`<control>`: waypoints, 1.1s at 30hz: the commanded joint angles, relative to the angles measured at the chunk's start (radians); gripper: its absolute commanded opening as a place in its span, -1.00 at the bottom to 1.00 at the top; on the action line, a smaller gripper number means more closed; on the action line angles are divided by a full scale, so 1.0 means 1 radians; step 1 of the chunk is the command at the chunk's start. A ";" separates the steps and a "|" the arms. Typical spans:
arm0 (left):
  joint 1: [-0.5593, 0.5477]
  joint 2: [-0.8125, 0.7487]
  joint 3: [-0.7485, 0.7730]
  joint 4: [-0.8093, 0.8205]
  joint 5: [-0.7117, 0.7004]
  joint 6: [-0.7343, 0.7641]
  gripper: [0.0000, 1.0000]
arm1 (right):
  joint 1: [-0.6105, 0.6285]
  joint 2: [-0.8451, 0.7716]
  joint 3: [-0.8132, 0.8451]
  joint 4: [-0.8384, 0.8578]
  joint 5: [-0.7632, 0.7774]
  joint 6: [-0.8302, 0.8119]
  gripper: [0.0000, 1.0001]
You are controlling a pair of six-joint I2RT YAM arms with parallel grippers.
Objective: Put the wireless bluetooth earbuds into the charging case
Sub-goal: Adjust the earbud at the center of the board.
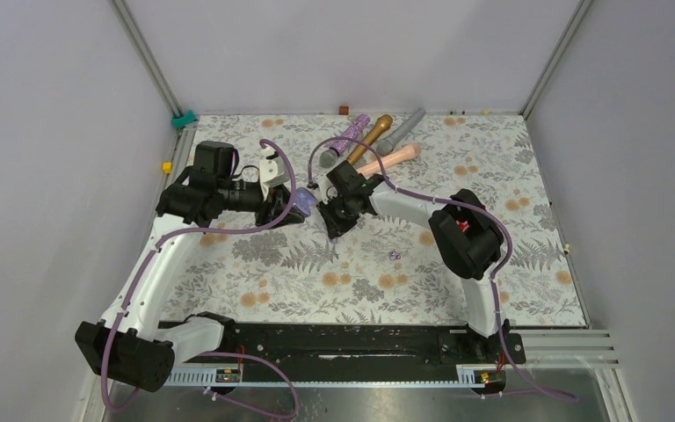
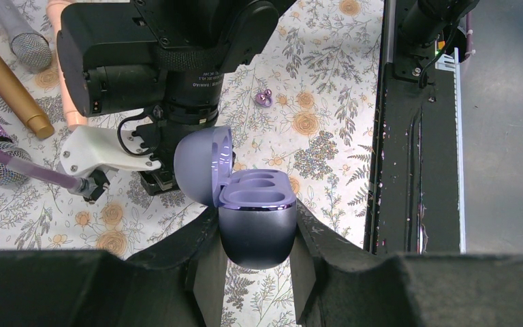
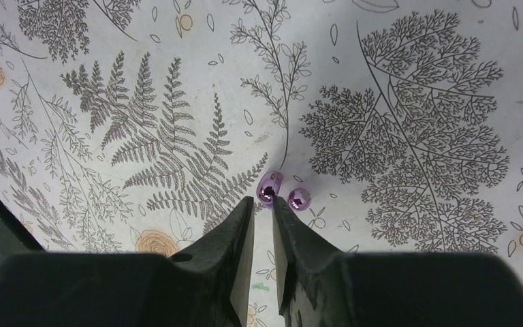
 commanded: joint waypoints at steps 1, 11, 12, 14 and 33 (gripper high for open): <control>0.007 -0.012 0.004 0.037 0.009 0.014 -1.00 | 0.016 0.012 0.056 -0.026 0.038 -0.018 -0.54; 0.007 -0.013 0.005 0.037 0.009 0.014 -1.00 | 0.024 0.061 0.116 -0.078 0.059 -0.022 -0.55; 0.007 -0.012 0.005 0.037 0.009 0.015 -1.00 | 0.024 0.062 0.117 -0.080 0.059 -0.022 -0.55; 0.007 -0.013 0.007 0.037 0.009 0.014 -1.00 | 0.027 0.065 0.119 -0.083 0.063 -0.024 -0.55; 0.006 -0.012 0.002 0.037 0.011 0.017 -1.00 | 0.030 0.190 0.338 -0.179 0.153 -0.061 -0.52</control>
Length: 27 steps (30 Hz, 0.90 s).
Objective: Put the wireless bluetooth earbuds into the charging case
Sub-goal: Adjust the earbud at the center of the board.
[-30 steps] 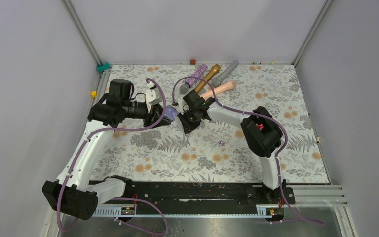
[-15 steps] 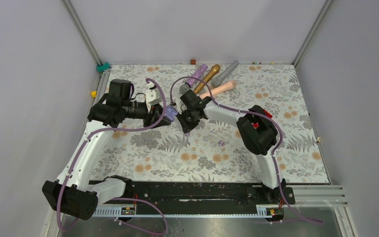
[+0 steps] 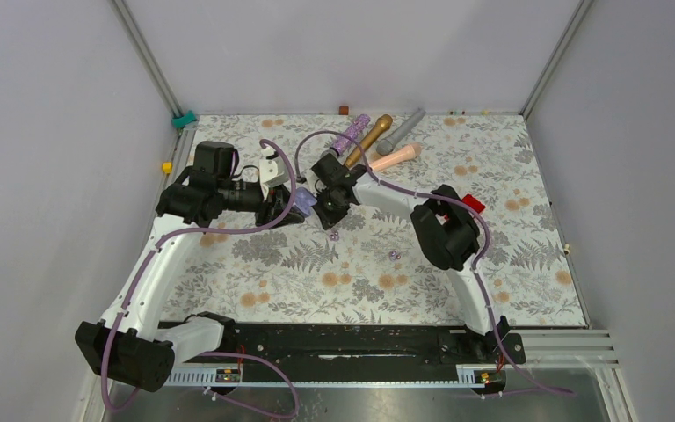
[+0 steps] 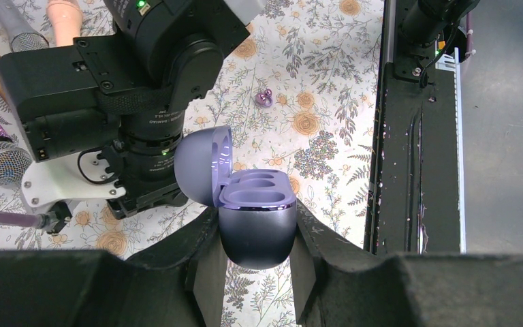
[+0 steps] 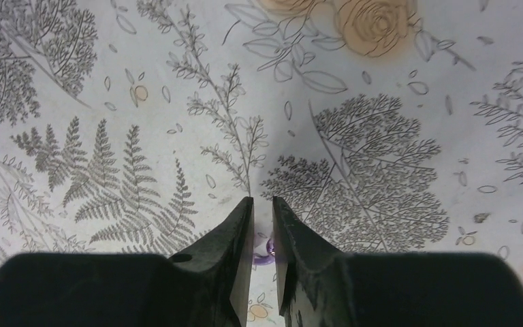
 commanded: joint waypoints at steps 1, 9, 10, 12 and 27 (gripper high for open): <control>0.006 -0.012 0.003 0.037 0.011 0.017 -1.00 | 0.010 0.026 0.098 -0.049 0.058 -0.034 -0.52; 0.008 -0.024 0.002 0.037 0.003 0.017 -1.00 | 0.009 -0.061 0.100 -0.068 -0.008 -0.210 -0.35; 0.007 -0.025 0.001 0.037 0.005 0.019 -1.00 | 0.008 -0.099 0.046 -0.048 -0.011 -0.264 -0.32; 0.008 -0.023 0.001 0.037 0.004 0.019 -1.00 | 0.010 -0.175 -0.049 -0.007 -0.009 -0.371 -0.23; 0.007 -0.018 0.002 0.037 -0.004 0.020 -1.00 | 0.017 -0.511 -0.762 0.494 -0.135 -1.087 -0.02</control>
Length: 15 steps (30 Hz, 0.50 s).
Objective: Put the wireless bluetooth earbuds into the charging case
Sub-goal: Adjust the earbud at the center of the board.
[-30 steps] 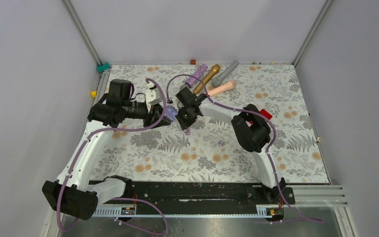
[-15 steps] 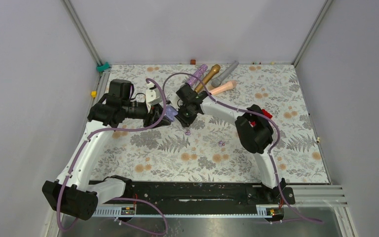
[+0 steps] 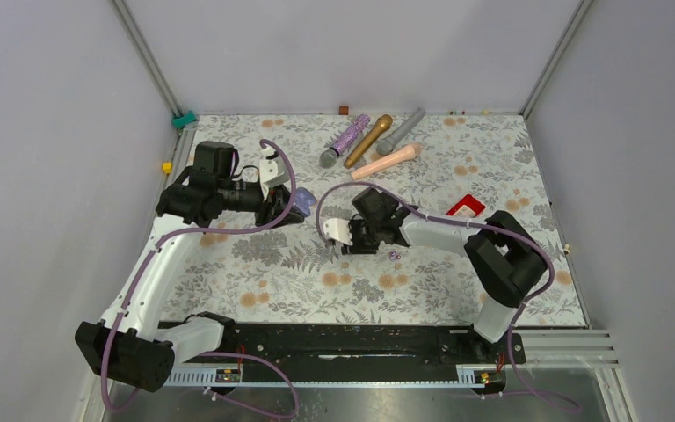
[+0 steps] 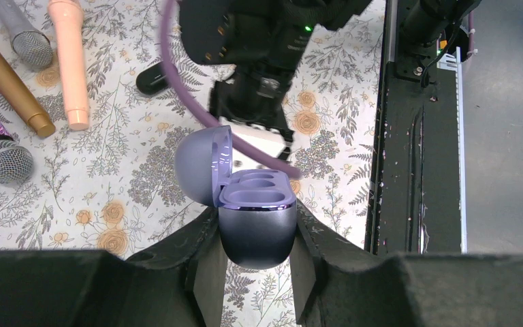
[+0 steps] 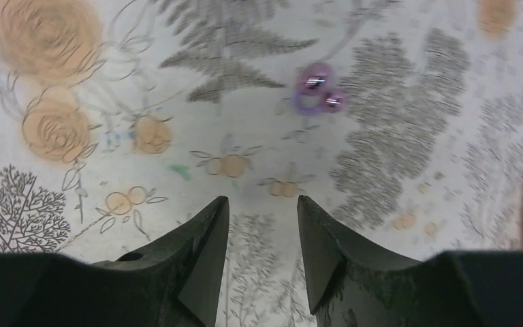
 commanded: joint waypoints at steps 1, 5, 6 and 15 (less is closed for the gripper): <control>0.007 -0.019 0.002 0.038 -0.004 0.020 -1.00 | 0.021 -0.034 -0.130 0.214 -0.101 -0.262 -0.03; 0.007 -0.022 0.004 0.038 -0.011 0.020 -1.00 | 0.041 -0.003 -0.187 0.370 -0.074 -0.294 -0.02; 0.007 -0.022 0.004 0.038 -0.014 0.019 -1.00 | 0.047 0.006 -0.195 0.392 -0.066 -0.306 -0.02; 0.007 -0.022 0.006 0.038 -0.024 0.018 -1.00 | 0.101 0.050 -0.288 0.555 -0.027 -0.431 -0.36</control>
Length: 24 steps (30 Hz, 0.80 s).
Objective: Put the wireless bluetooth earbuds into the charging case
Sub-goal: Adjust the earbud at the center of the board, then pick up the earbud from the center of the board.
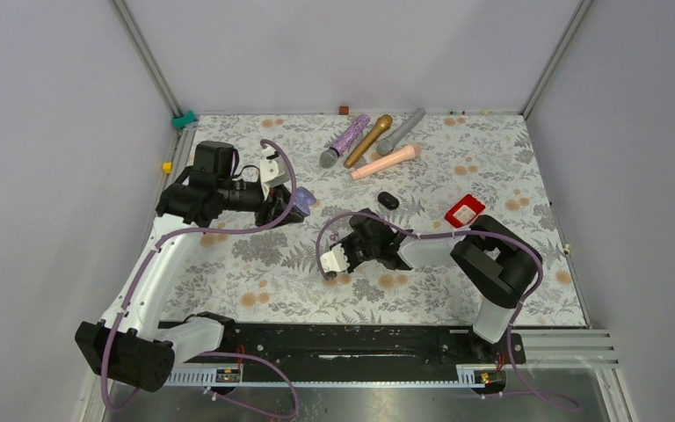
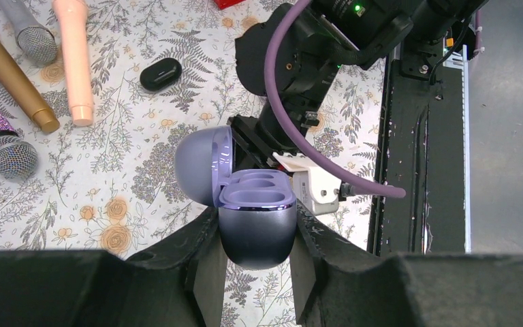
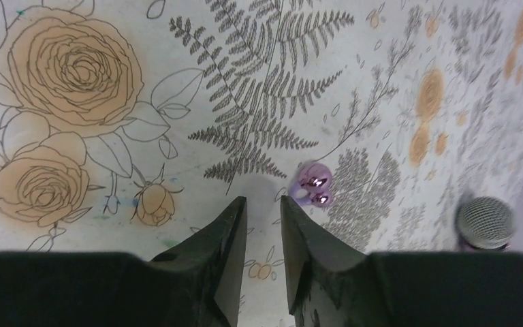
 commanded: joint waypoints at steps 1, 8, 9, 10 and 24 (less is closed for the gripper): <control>0.007 -0.022 0.006 0.037 -0.006 0.018 -1.00 | 0.019 0.038 -0.025 0.101 0.020 -0.070 -0.36; 0.007 -0.028 0.006 0.039 -0.010 0.018 -1.00 | 0.025 0.075 0.012 0.125 0.094 -0.044 -0.32; 0.008 -0.028 0.006 0.037 -0.011 0.018 -1.00 | 0.025 0.078 0.018 0.118 0.100 -0.044 -0.31; 0.007 -0.028 0.007 0.037 -0.011 0.018 -1.00 | 0.025 0.079 0.024 0.106 0.103 -0.044 -0.31; 0.008 -0.030 0.004 0.037 -0.010 0.019 -1.00 | 0.025 0.101 0.096 -0.037 0.099 -0.040 -0.26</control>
